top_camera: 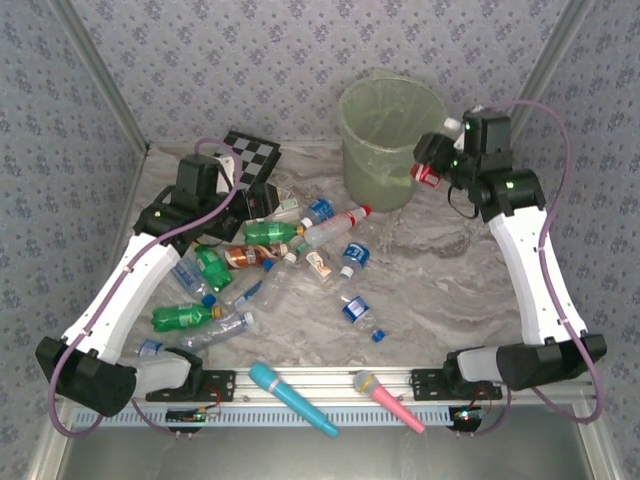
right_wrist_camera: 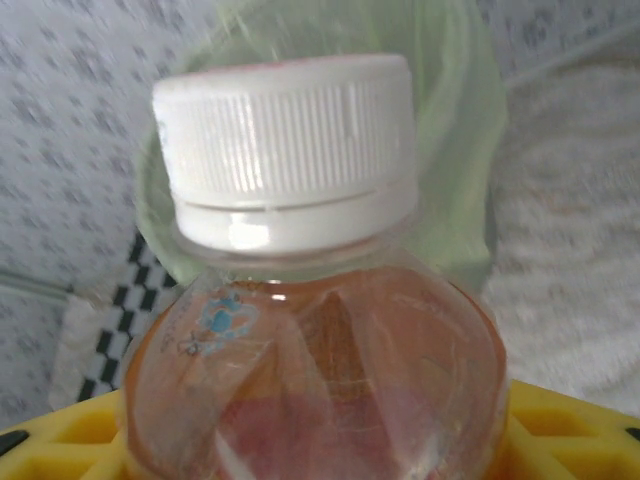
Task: Put the plastic bottles in the bin
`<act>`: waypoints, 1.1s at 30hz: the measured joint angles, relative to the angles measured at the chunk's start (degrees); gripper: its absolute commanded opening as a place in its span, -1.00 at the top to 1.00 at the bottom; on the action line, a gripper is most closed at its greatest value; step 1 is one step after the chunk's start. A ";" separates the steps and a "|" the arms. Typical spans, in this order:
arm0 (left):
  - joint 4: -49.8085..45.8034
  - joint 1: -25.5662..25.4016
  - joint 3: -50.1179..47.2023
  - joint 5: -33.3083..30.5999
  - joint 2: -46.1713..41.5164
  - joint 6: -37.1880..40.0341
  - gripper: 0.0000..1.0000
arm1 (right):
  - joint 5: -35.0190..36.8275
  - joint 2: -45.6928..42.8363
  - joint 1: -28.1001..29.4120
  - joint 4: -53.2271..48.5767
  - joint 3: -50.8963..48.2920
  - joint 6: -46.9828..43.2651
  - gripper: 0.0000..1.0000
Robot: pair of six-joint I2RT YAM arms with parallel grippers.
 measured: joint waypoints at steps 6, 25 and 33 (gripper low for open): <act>0.94 0.00 0.61 0.79 -0.09 -0.02 -0.99 | 2.54 10.03 -1.11 8.20 9.22 -0.55 -0.27; 2.93 0.00 3.28 -3.82 0.83 -2.69 -0.99 | 8.94 38.66 -1.31 12.92 30.80 -13.18 -0.28; 2.97 0.00 3.28 -5.40 1.88 -3.93 -0.99 | 9.05 39.63 -1.86 11.85 32.39 -15.39 -0.30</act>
